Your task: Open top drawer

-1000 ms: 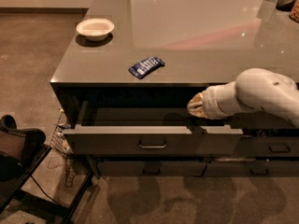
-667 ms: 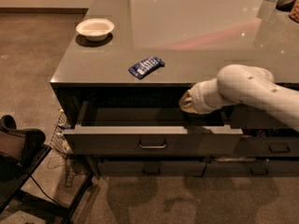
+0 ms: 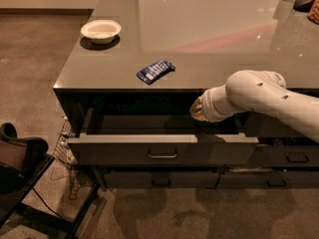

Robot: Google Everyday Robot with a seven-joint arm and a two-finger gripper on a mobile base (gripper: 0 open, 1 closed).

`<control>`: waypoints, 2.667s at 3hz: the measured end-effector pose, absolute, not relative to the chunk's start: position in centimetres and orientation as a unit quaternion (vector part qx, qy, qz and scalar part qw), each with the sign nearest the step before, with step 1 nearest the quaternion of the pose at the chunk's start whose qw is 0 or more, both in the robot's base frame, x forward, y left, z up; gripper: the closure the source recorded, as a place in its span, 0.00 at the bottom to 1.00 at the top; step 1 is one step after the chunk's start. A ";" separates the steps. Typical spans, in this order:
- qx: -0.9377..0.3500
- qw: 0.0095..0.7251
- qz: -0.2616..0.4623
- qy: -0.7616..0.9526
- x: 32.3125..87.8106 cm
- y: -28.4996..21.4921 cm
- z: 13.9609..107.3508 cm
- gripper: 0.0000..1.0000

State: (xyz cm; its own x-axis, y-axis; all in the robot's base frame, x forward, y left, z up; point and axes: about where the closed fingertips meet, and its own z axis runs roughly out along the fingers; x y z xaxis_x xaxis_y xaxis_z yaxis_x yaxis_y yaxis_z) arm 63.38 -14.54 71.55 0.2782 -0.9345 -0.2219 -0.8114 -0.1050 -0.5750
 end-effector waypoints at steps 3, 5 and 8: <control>-0.765 0.173 -0.070 0.616 56.0 -12.3 64.6 1.00; -0.746 0.033 -0.033 0.664 47.8 -13.9 60.5 1.00; -0.746 0.033 -0.034 0.664 47.7 -14.0 60.5 0.59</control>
Offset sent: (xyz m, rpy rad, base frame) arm -0.1518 0.0503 -0.1408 -0.3353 0.5077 -0.0990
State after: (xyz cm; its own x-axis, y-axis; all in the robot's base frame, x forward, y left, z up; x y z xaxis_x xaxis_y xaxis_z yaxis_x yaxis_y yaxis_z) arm 47.75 -13.98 60.54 0.1163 -0.9932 0.0074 -0.9887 -0.1165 -0.0943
